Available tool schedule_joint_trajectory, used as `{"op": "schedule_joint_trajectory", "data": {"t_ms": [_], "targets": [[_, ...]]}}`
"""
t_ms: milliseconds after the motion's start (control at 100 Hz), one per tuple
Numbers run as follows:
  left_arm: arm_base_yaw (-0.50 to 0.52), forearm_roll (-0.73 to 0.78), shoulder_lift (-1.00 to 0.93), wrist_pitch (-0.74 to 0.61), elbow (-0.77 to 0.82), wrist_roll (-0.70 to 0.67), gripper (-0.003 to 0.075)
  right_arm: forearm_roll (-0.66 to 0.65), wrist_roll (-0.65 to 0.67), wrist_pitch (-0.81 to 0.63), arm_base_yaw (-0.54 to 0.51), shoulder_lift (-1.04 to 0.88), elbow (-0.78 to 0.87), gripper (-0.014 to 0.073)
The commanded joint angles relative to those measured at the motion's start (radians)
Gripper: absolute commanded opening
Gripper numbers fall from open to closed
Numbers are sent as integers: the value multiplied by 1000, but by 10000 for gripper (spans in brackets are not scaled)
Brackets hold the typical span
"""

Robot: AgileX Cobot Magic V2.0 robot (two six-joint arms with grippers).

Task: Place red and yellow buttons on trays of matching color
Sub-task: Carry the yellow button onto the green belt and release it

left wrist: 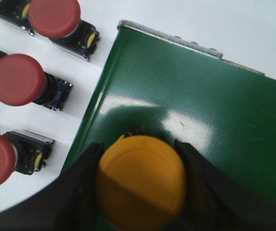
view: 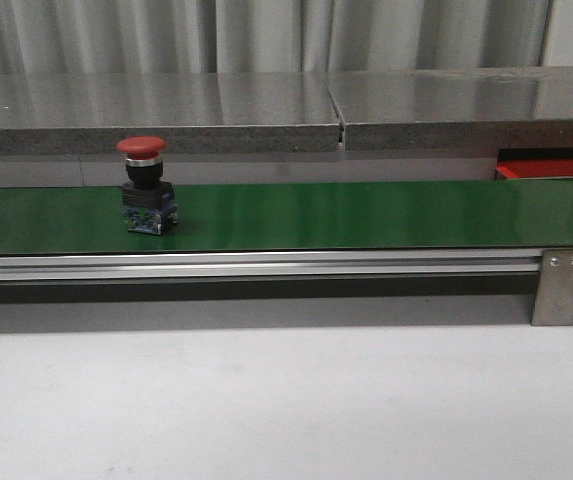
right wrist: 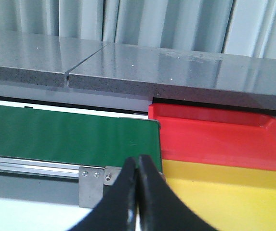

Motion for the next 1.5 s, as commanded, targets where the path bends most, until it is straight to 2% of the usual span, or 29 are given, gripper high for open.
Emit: {"op": "schedule_joint_trajectory", "data": {"t_ms": [0, 70, 240, 320, 530, 910, 1200, 1340, 1490], "targets": [[-6, -1, -37, -19, -31, 2, 40, -12, -4, -76, 3, -15, -9, -68], [-6, -1, -37, -19, -31, 2, 144, -12, -4, -76, 3, -15, -9, -68], [-6, -55, -37, -19, -38, 59, 596, -12, -4, -76, 3, -15, -9, -68], [-8, -61, -39, -12, -55, 63, 709, -12, -4, -76, 3, -15, -9, -68], [-10, -71, -60, 25, -112, 103, 648, -12, -4, -76, 3, -15, -9, -68], [-117, -103, -320, -4, -70, 151, 640, -12, -4, -76, 3, -15, -9, -68], [-227, -130, -685, -151, 227, 151, 640, -12, -4, -76, 3, -15, -9, -68], [-245, -156, -874, -219, 407, 151, 640, -12, -4, -76, 3, -15, -9, -68], [-245, -156, -1067, -231, 579, 151, 640, -12, -4, -76, 3, -15, -9, -68]]}}
